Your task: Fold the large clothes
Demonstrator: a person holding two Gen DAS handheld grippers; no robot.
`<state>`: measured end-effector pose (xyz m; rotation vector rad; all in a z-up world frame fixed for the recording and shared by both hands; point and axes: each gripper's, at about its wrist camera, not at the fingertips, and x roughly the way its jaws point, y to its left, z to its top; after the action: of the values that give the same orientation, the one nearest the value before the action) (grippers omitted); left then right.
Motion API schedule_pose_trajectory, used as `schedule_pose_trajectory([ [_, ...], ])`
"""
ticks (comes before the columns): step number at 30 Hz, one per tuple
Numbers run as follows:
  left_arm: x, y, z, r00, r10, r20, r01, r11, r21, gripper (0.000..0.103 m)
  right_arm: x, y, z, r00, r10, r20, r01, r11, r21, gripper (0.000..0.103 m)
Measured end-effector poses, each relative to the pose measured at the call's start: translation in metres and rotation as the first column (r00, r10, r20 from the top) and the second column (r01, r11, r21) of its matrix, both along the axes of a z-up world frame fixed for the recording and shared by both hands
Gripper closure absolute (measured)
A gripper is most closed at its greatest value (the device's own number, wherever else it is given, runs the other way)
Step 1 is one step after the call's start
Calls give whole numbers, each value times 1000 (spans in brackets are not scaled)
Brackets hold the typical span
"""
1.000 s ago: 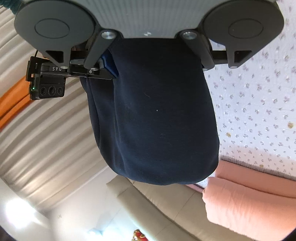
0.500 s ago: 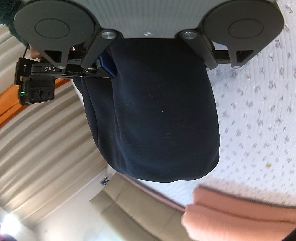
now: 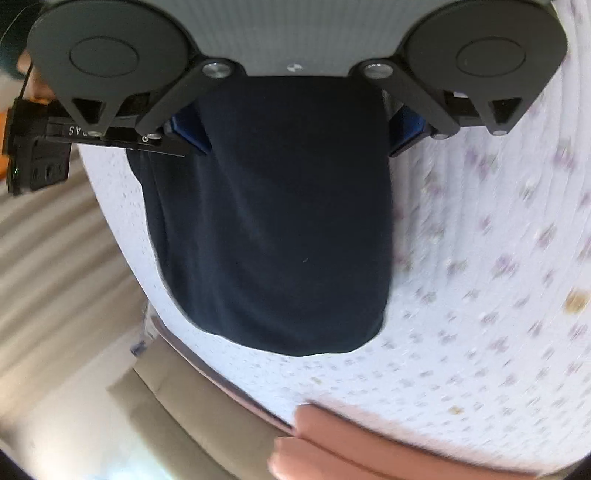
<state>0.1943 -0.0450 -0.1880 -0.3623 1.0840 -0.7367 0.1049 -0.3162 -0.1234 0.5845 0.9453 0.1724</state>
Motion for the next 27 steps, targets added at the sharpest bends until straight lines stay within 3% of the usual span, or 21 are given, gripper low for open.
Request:
schedule_pose_trajectory([
  [4,3,2,0,1000,-14,-7,14,1000,13,0,-12,7,8,1000,18,17,-16,991,-130,4],
  [7,-1,2,-1,1000,18,6,-18,1000,-4,0,-19,17,14,999,9,35,-2,978,-207,0],
  [12,-9,12,-6,998,57,-11,-57,998,-36,0,-38,21,-10,981,-194,30,195,979,-55,0],
  [15,-11,16,-3,999,50,5,-49,998,-38,0,-50,32,-8,977,-198,77,205,974,-98,0],
  [23,-9,27,2,1000,8,12,-7,999,-40,0,-32,24,-7,985,-167,32,169,980,-104,0],
  [27,-11,32,10,1000,12,-7,-12,1000,8,0,-18,37,9,989,-146,27,149,959,-240,0],
])
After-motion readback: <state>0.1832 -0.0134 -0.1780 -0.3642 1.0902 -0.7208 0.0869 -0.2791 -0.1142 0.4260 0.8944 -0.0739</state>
